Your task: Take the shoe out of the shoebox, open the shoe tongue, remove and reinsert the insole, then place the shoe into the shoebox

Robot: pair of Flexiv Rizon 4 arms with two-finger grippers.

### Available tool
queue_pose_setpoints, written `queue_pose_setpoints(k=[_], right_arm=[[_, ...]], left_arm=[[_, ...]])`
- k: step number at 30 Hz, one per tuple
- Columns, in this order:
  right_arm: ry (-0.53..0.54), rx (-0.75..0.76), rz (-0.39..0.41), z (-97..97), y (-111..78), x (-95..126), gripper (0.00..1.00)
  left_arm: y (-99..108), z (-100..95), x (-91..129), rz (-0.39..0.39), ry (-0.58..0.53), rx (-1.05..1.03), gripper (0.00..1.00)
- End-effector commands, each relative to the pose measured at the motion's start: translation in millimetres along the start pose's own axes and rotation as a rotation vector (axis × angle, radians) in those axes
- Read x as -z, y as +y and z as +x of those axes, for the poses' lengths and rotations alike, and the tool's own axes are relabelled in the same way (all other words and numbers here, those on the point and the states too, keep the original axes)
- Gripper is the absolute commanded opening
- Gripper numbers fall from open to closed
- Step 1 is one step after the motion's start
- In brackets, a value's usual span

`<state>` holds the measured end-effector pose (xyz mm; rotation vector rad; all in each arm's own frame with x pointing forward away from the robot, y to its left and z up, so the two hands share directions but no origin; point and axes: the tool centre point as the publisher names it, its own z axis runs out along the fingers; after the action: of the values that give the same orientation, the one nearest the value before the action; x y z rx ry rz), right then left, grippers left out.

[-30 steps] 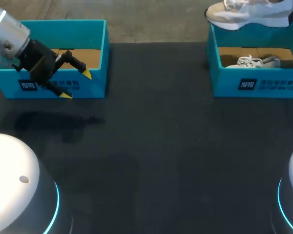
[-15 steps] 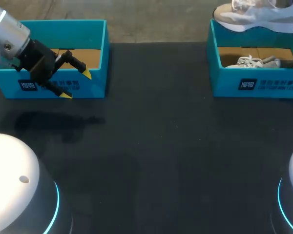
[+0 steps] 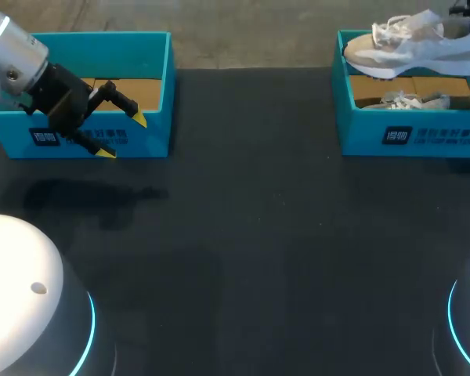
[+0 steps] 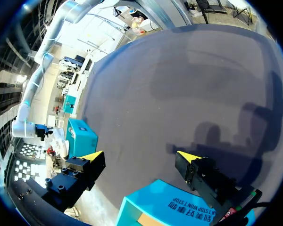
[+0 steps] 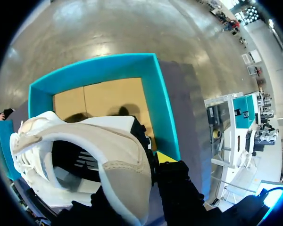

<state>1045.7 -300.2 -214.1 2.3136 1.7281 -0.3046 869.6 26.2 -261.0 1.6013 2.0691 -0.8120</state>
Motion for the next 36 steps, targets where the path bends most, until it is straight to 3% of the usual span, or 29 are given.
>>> queue_pose_setpoints(k=[1,17,36], right_arm=[[0.014,-0.004,-0.028,-2.8,-4.8,-12,0.00],[0.005,0.032,-0.044,-8.3,2.5,-33,0.00],[0.011,0.062,-0.058,-6.2,34.7,-24,0.00]], left_arm=[[0,-0.2,0,-0.002,0.003,0.000,1.00],[0,-0.2,0,-0.002,0.003,0.000,1.00],[0,-0.2,0,-0.002,0.003,0.000,1.00]])
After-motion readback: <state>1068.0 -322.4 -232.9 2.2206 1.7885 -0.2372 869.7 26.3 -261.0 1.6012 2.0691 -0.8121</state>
